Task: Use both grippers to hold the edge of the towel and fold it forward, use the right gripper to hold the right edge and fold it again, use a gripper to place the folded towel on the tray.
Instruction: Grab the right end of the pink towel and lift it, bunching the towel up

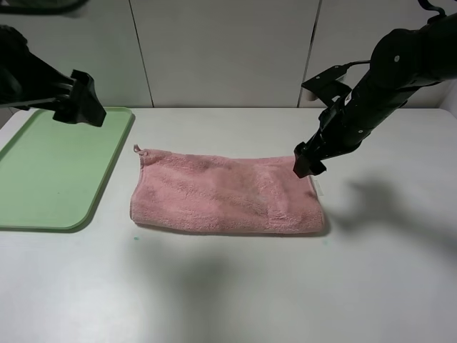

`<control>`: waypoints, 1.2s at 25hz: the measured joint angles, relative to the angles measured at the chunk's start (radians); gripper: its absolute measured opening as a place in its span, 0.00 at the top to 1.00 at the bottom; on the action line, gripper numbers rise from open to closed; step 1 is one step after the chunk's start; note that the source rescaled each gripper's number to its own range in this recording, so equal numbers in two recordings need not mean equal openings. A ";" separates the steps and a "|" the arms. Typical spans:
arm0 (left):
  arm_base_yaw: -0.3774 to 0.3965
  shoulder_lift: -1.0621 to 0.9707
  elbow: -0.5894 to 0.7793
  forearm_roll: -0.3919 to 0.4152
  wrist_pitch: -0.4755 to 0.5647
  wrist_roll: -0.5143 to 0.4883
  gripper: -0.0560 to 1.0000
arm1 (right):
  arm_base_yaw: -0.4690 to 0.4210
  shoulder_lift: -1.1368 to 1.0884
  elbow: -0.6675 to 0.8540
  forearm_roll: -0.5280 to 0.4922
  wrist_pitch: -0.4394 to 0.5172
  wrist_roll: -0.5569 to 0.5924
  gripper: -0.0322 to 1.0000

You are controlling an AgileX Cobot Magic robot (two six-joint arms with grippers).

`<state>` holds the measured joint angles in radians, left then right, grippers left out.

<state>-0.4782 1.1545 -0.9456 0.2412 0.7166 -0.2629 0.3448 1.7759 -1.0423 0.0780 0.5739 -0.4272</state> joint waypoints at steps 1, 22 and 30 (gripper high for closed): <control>-0.019 -0.032 0.000 0.000 0.002 -0.007 0.00 | 0.000 0.000 0.000 0.000 0.000 0.000 0.00; -0.111 -0.671 0.266 0.000 0.233 -0.110 0.01 | 0.000 0.000 0.000 0.000 -0.001 0.001 0.00; -0.111 -0.890 0.381 -0.002 0.350 -0.023 0.01 | 0.000 0.000 0.000 0.000 -0.001 0.001 0.00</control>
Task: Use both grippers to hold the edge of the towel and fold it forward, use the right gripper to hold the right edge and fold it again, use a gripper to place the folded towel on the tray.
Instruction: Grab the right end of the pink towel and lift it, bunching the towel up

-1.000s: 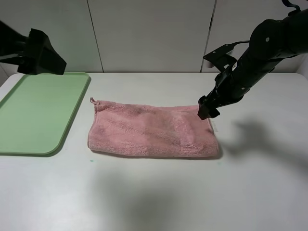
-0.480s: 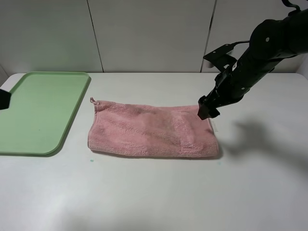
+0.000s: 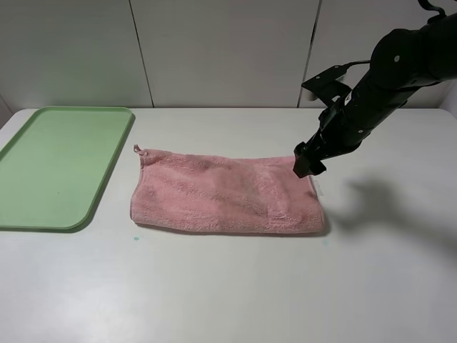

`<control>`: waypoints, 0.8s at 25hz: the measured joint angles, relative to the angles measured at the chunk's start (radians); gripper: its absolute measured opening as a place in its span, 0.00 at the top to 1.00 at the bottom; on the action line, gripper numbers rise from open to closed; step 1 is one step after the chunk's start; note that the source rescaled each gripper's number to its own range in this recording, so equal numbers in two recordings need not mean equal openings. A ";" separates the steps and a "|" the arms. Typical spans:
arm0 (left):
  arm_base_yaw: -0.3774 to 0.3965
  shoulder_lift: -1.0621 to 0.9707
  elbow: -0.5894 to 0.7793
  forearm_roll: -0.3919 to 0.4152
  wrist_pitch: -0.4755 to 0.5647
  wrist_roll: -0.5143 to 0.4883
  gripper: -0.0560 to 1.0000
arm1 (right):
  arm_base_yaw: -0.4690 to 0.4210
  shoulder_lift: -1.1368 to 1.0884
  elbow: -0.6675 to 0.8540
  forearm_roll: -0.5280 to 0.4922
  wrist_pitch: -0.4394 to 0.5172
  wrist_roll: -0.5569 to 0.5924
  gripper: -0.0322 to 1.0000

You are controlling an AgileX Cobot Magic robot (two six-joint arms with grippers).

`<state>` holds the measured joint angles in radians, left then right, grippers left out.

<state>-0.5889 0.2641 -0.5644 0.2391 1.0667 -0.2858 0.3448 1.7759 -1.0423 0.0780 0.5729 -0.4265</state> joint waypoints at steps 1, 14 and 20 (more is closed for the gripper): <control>0.000 -0.020 0.017 -0.005 0.000 0.021 0.01 | 0.000 0.000 0.000 0.000 0.000 0.000 0.00; -0.001 -0.060 0.076 -0.110 -0.002 0.216 0.01 | 0.000 0.000 0.000 0.000 0.000 0.010 0.00; 0.094 -0.060 0.078 -0.107 -0.004 0.223 0.01 | 0.000 0.000 0.000 0.001 0.001 0.014 0.00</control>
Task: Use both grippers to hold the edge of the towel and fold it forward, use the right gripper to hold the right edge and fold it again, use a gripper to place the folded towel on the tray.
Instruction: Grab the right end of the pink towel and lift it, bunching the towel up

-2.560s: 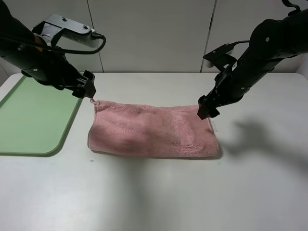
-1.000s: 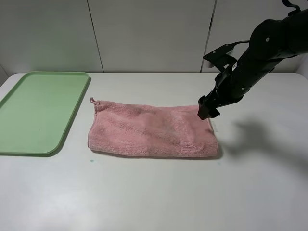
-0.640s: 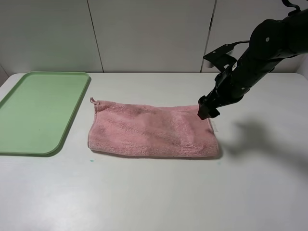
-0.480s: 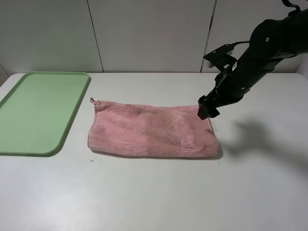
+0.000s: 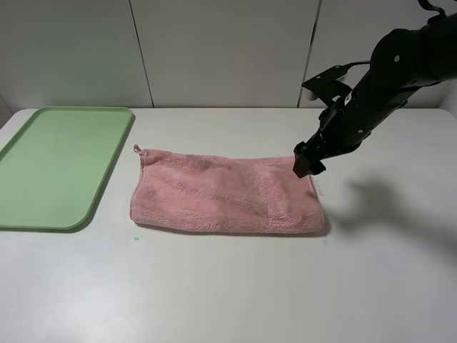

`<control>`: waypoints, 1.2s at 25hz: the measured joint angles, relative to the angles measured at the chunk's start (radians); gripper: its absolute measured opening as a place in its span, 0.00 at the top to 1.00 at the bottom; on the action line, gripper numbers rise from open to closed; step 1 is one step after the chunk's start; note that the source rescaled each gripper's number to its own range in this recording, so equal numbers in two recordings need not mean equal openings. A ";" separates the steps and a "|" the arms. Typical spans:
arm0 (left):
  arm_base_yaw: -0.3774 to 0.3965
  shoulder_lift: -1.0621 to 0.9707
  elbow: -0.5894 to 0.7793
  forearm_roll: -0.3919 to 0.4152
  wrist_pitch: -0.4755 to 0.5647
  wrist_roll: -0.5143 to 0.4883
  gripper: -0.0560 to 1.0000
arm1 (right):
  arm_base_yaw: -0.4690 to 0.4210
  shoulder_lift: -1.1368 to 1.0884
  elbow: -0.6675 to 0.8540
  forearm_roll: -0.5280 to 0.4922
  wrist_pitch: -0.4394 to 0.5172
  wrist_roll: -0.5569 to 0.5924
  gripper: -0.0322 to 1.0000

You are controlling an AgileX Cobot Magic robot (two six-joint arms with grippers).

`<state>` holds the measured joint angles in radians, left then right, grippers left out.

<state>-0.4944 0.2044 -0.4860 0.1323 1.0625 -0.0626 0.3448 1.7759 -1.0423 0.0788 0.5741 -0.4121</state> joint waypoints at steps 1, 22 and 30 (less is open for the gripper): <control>0.036 0.000 0.000 0.000 0.000 0.001 0.01 | 0.000 0.000 0.000 0.000 0.000 0.000 0.00; 0.523 0.000 0.000 -0.177 0.001 0.227 0.01 | 0.000 0.000 0.000 0.000 -0.001 0.011 0.00; 0.523 0.000 0.000 -0.179 0.001 0.228 0.01 | 0.000 0.000 0.000 0.000 0.009 0.099 0.00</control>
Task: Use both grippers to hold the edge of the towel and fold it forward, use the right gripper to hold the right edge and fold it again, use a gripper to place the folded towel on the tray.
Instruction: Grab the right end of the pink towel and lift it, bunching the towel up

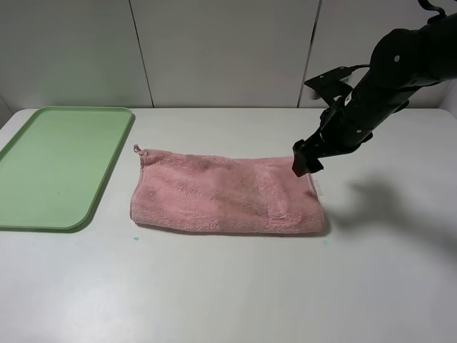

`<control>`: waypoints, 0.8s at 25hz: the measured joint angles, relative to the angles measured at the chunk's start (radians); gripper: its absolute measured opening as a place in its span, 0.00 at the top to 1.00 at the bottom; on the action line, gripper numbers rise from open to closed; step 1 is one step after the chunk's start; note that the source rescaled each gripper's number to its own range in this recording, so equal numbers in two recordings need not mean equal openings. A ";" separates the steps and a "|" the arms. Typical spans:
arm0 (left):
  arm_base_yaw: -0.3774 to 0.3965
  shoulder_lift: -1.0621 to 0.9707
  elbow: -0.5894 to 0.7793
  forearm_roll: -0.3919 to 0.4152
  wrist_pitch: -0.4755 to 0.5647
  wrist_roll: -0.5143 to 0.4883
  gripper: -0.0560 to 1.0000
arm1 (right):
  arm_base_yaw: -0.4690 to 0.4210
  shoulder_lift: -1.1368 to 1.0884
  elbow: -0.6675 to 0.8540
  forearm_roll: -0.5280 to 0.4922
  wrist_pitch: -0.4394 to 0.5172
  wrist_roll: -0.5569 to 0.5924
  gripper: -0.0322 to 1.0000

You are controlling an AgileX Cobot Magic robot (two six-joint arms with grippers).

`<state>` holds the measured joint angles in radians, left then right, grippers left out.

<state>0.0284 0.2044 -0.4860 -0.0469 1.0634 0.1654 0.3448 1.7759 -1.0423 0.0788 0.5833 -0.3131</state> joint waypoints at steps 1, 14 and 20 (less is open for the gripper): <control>0.000 0.000 0.000 0.000 0.000 0.000 0.01 | 0.000 0.000 0.000 0.000 0.000 0.017 0.00; 0.000 0.000 0.000 0.000 0.000 0.000 0.01 | 0.000 0.000 0.000 0.000 0.006 0.288 0.00; 0.000 0.000 0.000 0.000 0.000 0.000 0.01 | -0.006 0.000 0.020 0.003 -0.006 0.343 0.00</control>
<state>0.0284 0.2044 -0.4860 -0.0469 1.0634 0.1654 0.3386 1.7759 -1.0228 0.0815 0.5773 0.0296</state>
